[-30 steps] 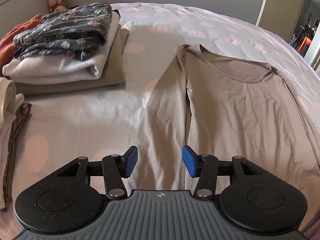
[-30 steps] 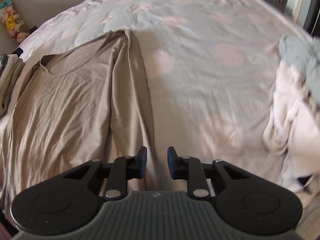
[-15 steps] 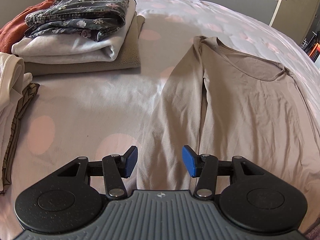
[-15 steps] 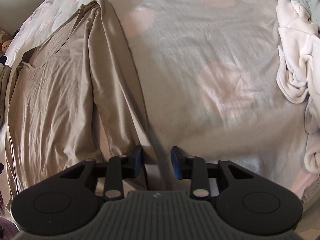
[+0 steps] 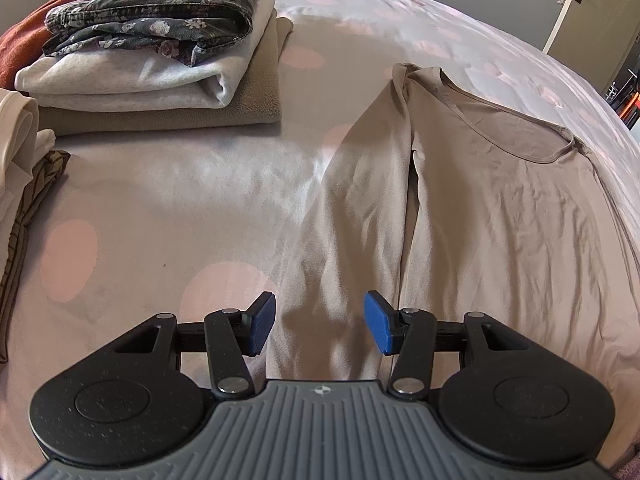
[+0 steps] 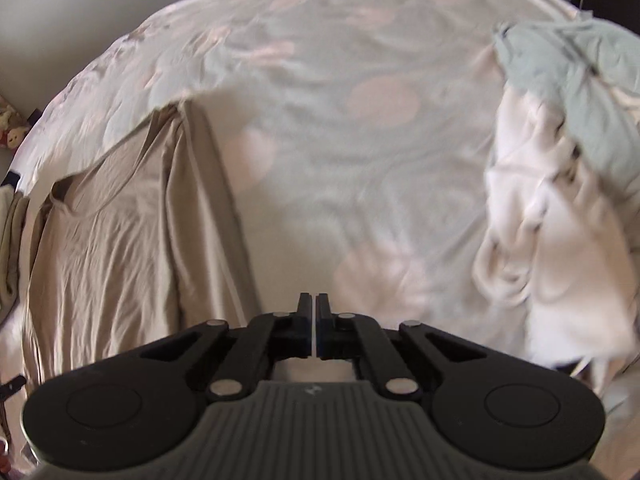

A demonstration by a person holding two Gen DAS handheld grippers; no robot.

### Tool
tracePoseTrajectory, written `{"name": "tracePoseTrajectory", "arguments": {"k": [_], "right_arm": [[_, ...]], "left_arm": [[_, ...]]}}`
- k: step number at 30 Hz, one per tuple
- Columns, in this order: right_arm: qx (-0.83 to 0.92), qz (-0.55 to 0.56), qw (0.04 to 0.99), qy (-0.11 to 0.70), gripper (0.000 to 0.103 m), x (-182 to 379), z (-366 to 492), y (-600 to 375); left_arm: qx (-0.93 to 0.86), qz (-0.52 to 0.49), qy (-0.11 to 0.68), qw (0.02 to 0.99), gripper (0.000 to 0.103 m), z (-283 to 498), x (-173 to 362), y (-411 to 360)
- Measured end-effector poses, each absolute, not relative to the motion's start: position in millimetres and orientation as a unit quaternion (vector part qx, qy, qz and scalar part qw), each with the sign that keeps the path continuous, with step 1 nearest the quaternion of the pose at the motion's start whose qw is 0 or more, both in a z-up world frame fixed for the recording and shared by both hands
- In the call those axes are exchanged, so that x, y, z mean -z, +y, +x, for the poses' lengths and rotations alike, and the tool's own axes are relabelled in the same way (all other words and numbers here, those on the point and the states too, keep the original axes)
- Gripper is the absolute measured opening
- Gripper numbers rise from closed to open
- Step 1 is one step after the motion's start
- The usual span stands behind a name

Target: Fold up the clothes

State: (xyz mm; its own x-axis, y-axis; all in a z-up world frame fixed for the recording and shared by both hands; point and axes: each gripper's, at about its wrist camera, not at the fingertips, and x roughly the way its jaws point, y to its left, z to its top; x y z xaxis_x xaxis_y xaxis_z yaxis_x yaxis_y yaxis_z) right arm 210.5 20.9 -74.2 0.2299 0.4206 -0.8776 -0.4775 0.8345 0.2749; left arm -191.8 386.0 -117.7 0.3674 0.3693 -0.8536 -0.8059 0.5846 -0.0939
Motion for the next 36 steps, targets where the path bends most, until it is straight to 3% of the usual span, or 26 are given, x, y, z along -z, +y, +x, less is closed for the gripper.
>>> {"name": "tracePoseTrajectory", "arguments": {"k": [6,8,11,13,15,16,23,36], "right_arm": [[-0.331,-0.036,0.742,0.582,0.013,85,214,21],[-0.347,-0.042,0.724,0.594,0.033,96,203,25],[-0.365,-0.043,0.702,0.610,0.038,110,190,32],[-0.365,-0.062,0.698,0.613,0.037,117,183,36],[-0.356,-0.084,0.696,0.618,0.017,123,178,42],[-0.356,-0.088,0.696,0.617,0.001,123,178,43],[-0.335,-0.111,0.735,0.579,0.001,98,189,41],[-0.206,-0.124,0.817,0.524,0.001,66,307,19]], "left_arm": [[-0.371,-0.257,0.418,0.788,0.047,-184,118,389],[-0.370,-0.257,0.419,0.789,0.047,-182,119,390],[-0.368,-0.256,0.421,0.788,0.047,-180,120,391],[-0.368,-0.257,0.422,0.788,0.047,-181,120,391],[-0.370,-0.261,0.418,0.787,0.047,-184,119,391],[-0.372,-0.265,0.415,0.787,0.047,-186,118,392],[-0.377,-0.279,0.403,0.786,0.047,-194,115,394],[-0.377,-0.278,0.407,0.785,0.047,-188,117,397]]}}
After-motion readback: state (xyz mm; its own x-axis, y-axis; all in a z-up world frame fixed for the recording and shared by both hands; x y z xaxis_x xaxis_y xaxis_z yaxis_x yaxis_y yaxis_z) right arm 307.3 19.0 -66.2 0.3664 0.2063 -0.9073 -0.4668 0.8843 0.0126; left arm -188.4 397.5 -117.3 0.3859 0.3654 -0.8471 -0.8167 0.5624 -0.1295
